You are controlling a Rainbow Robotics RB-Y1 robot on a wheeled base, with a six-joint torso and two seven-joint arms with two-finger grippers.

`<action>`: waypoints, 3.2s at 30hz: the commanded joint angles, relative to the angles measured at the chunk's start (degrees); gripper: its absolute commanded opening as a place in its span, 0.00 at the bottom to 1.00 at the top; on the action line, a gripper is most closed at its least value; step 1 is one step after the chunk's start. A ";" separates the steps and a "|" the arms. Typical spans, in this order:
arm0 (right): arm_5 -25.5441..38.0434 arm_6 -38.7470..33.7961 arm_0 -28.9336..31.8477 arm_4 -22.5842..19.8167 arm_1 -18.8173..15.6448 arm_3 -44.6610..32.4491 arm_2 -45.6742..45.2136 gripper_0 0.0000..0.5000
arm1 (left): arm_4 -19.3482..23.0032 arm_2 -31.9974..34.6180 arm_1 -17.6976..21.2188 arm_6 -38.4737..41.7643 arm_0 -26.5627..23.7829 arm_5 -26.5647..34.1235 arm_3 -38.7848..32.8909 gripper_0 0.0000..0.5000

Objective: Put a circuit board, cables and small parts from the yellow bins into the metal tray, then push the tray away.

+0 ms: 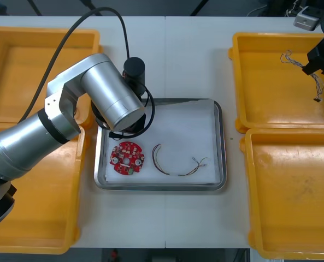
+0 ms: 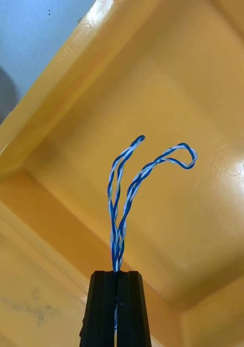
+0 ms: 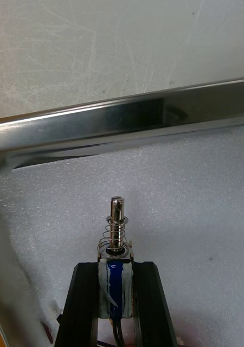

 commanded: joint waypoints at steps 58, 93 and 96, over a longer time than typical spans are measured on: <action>0.21 -22.31 6.98 4.59 2.63 -20.31 -0.49 0.00 | 38.20 17.80 23.21 5.29 -17.73 18.26 -6.54 1.00; -21.94 -21.43 -4.09 -8.33 0.78 -32.97 34.49 0.00 | 24.31 18.33 23.65 5.81 -12.55 -0.46 18.59 1.00; -24.05 -20.55 -5.85 -7.28 1.14 -32.97 38.00 0.00 | 23.17 18.33 22.69 5.73 -10.79 -2.22 18.42 1.00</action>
